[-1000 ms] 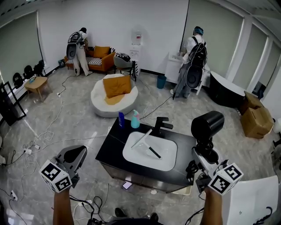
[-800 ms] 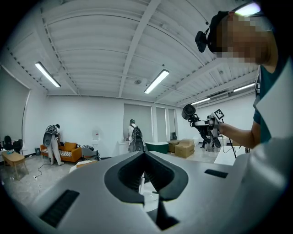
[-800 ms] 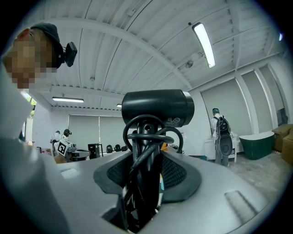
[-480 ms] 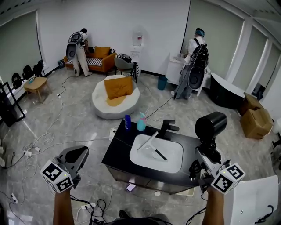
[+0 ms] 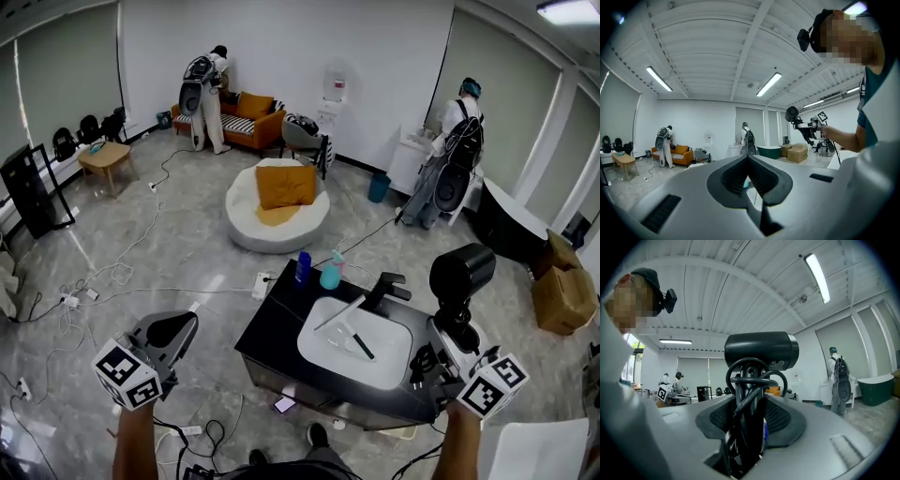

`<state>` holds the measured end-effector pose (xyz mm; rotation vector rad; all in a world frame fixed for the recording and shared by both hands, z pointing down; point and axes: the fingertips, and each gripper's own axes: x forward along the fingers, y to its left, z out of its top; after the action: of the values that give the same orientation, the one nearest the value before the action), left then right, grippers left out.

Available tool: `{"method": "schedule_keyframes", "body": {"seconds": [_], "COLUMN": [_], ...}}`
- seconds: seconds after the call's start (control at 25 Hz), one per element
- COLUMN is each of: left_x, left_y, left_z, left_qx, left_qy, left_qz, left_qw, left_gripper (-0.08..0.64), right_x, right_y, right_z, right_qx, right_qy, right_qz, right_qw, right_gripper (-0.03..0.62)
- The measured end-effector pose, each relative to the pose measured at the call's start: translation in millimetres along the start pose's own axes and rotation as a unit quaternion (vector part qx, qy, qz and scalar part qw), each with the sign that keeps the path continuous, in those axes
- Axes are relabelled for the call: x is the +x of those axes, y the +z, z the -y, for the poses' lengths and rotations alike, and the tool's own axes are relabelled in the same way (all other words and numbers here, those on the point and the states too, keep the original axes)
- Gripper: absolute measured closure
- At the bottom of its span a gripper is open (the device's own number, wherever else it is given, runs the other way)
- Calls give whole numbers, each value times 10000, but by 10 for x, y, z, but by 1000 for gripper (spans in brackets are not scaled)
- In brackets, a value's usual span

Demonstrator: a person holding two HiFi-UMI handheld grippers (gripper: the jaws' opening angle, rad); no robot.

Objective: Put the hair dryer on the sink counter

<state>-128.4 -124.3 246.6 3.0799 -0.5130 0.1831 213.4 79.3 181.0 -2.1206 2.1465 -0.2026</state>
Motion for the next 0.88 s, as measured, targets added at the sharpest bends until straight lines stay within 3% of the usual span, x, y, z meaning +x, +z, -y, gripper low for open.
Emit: {"method": "schedule_keyframes", "body": {"seconds": [0.32, 0.88], "left_x": [23, 226], "left_y": [-73, -402], "left_z": [-201, -194], "left_qx": [-159, -500], "left_qy": [888, 1784], "left_qz": [-12, -70], "left_qw": [9959, 9827], "left_gripper": [555, 555], "right_x": [866, 1792], "right_y": [-31, -228], "right_z": [238, 648], "right_qx": [-50, 14], "right_qy": [915, 1762], "right_qz": [-242, -600], "right_qw": [9955, 9825], "right_gripper": [410, 410]}}
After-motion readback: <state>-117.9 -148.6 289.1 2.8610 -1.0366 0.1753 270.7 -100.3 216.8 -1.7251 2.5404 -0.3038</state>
